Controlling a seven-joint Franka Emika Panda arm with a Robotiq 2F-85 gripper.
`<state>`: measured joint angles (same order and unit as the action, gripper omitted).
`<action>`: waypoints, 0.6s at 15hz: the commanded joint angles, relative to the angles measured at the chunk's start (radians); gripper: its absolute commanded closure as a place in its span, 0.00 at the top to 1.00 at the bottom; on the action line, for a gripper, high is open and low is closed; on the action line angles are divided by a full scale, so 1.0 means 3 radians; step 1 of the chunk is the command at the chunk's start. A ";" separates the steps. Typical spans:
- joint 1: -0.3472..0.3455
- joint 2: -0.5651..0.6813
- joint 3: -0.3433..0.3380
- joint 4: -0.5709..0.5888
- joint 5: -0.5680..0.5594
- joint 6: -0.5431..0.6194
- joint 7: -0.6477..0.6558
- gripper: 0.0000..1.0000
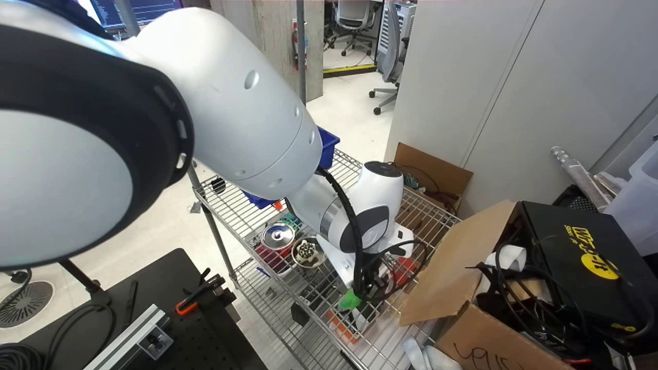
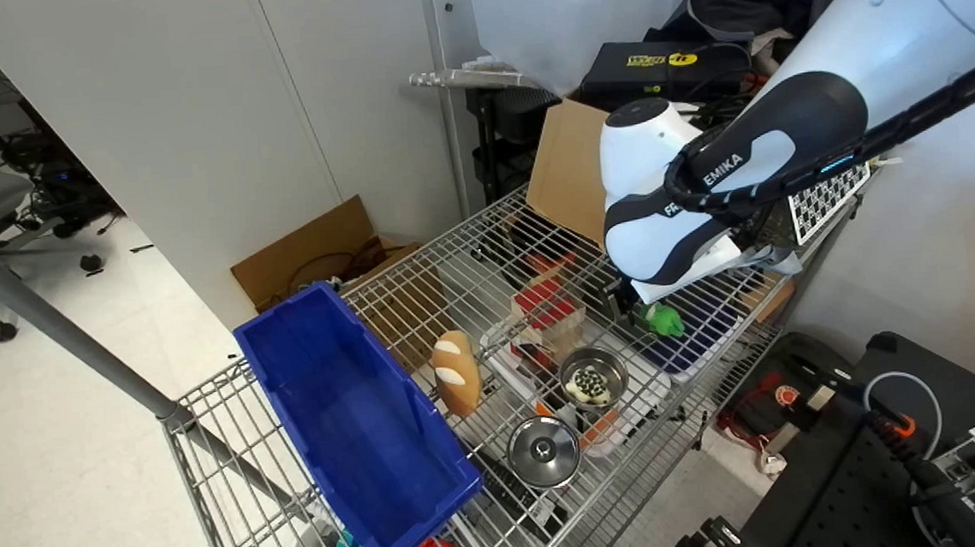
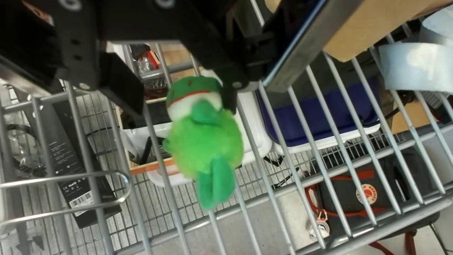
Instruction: Move the green plushy backward
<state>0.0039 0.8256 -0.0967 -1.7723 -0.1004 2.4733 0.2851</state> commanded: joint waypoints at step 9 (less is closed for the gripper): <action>-0.0006 -0.0003 -0.0023 0.0281 0.0222 -0.0485 0.0018 0.00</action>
<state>0.0057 0.8315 -0.1043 -1.7227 -0.0713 2.3889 0.2973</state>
